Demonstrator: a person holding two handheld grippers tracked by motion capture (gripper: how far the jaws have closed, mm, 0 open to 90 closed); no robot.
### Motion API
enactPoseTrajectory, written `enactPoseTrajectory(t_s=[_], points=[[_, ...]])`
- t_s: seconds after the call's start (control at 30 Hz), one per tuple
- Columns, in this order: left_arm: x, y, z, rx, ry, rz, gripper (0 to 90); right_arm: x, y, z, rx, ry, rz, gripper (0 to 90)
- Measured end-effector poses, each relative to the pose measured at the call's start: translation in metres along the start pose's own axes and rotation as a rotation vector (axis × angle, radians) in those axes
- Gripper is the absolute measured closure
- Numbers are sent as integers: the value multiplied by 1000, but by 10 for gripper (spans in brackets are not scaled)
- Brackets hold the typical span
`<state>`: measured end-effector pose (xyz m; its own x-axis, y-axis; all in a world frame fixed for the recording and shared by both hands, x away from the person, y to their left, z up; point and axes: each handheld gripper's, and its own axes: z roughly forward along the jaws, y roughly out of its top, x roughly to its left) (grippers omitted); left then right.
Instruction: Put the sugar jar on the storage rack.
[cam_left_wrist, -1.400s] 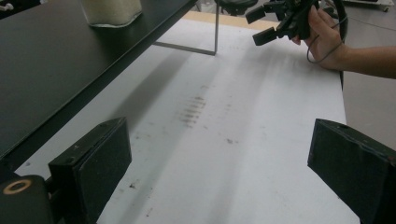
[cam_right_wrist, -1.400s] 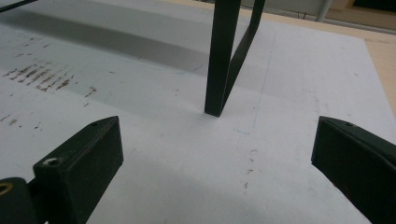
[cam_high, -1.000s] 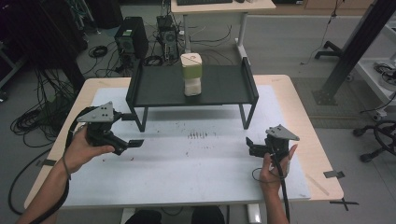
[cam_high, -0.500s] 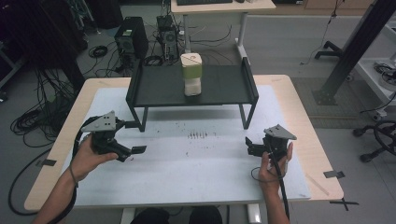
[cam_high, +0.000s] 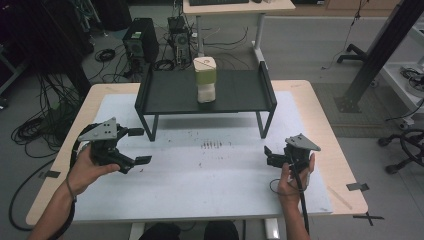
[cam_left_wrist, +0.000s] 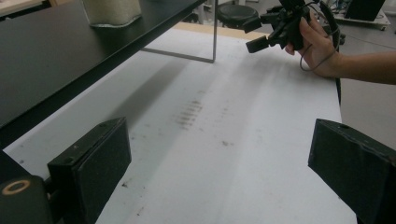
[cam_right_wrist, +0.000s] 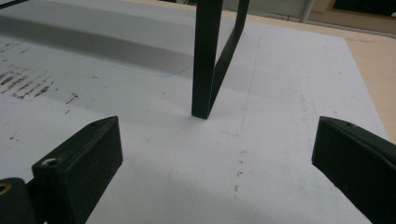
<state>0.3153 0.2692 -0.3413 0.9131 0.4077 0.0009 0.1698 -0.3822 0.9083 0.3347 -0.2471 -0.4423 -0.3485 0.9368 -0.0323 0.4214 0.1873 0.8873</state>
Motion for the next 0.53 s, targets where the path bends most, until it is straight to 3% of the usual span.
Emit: enactPoseTrajectory(t_s=[0.53], points=[[0, 6, 8, 10, -15, 9, 60, -1, 0, -3, -22, 9, 7, 17]])
